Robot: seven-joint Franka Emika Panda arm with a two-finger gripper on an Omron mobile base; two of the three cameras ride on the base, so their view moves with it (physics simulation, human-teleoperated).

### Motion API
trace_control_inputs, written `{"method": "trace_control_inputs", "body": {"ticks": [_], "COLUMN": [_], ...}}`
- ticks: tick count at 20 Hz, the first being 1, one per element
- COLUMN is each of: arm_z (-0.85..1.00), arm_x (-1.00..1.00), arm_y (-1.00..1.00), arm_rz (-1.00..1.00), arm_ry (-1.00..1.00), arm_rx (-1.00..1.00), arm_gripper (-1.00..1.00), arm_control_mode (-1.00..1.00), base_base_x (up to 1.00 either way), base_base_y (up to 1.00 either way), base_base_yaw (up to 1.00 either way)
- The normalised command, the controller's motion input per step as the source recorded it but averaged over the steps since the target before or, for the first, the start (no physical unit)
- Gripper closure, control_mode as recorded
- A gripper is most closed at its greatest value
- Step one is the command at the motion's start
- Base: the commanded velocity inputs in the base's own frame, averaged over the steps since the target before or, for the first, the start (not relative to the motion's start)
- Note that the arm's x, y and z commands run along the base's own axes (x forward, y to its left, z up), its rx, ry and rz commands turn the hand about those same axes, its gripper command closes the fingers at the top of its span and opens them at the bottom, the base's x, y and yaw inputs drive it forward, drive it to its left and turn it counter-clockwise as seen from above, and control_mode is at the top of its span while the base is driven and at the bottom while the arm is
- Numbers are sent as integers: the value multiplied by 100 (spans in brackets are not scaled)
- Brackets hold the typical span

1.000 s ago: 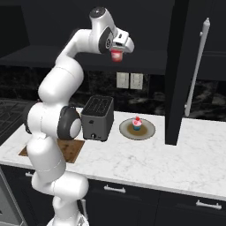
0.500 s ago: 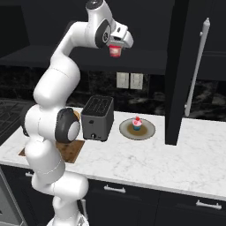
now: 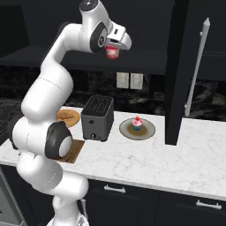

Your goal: From the different types of pastries on the counter, select a croissant and place it on the cutting board. Then retrieve a jar of jam from the cabinet and place it alongside the croissant on the cutting board.

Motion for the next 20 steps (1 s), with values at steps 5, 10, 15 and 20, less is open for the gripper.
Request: {"method": "trace_control_inputs", "body": {"ticks": [5,10,15,20], "arm_z": [5,1,12,7], "arm_x": [-45,-46,-42,-42], "arm_y": [1,0,0,0], "arm_rz": [0,5,11,18], "arm_ry": [-3,0,5,3], "arm_rx": [0,0,0,0], "arm_gripper": [100,100,100,100], "arm_control_mode": [-100,-100,-100,-100], "base_base_x": [0,0,0,0], "base_base_y": [0,0,0,0], "base_base_yaw": [0,0,0,0]}}
